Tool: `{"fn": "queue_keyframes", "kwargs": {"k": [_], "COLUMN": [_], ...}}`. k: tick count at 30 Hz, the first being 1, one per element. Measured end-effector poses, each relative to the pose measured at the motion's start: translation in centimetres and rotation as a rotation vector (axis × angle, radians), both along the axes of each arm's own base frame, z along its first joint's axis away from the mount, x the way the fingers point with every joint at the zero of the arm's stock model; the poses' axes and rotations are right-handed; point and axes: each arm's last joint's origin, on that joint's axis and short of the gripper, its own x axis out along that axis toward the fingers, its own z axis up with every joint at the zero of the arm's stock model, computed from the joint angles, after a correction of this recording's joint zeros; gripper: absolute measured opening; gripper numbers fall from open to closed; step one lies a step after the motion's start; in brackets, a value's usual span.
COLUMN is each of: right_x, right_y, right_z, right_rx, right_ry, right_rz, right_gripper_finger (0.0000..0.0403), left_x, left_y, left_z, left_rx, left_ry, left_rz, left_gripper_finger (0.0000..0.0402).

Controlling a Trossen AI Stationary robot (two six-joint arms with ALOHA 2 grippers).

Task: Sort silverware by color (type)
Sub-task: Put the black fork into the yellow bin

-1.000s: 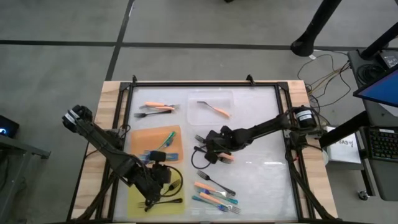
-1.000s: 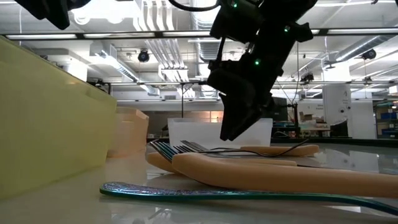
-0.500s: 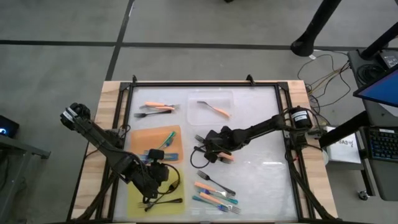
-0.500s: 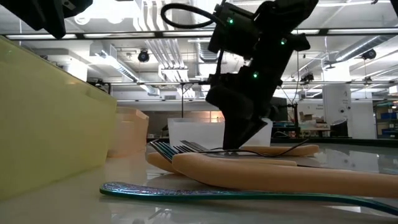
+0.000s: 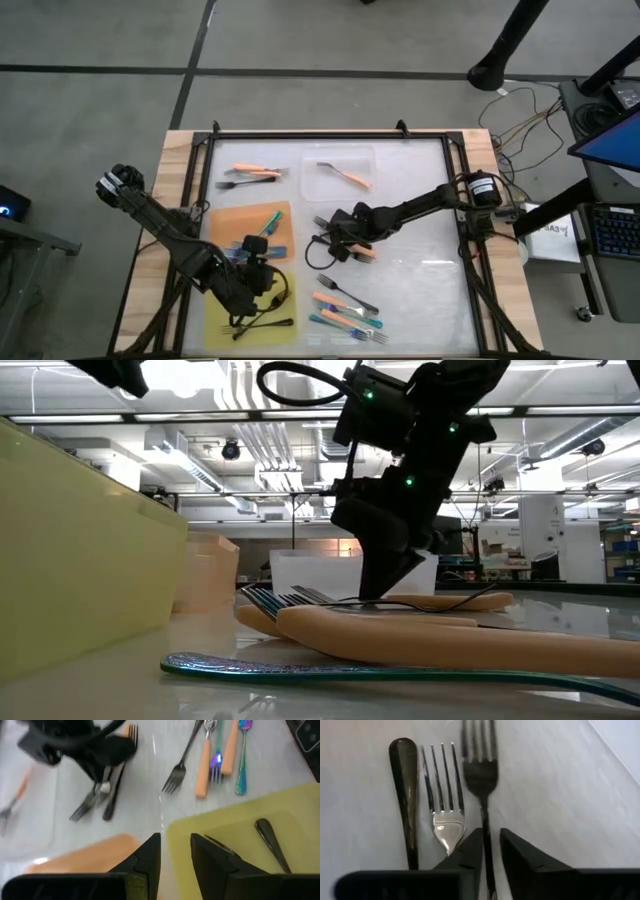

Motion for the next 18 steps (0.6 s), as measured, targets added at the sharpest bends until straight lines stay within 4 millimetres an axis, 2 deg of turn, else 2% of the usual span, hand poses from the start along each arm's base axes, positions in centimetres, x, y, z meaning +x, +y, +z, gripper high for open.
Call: {"fn": "queue_keyframes", "kwargs": {"k": [2,10,18], "right_x": [0.0,-0.3,-0.2], "right_y": [-0.1,-0.8,-1.6], "right_z": [0.0,1.0,4.8], "right_rx": [-0.010,-0.011,-0.020], "right_ry": [0.005,0.007,-0.104], "right_rz": [0.017,0.045,0.050], "right_gripper_finger": [0.0019,0.0011,0.0009], "left_x": [0.2,0.3,-1.3], "left_y": [-0.1,-0.1,1.6], "left_z": [0.2,0.3,-0.7], "left_rx": [0.026,0.050,0.030], "left_ry": [-0.026,-0.057,-0.090], "left_rz": [-0.031,-0.038,-0.023], "left_gripper_finger": [0.0088,0.0088,0.0088]}}
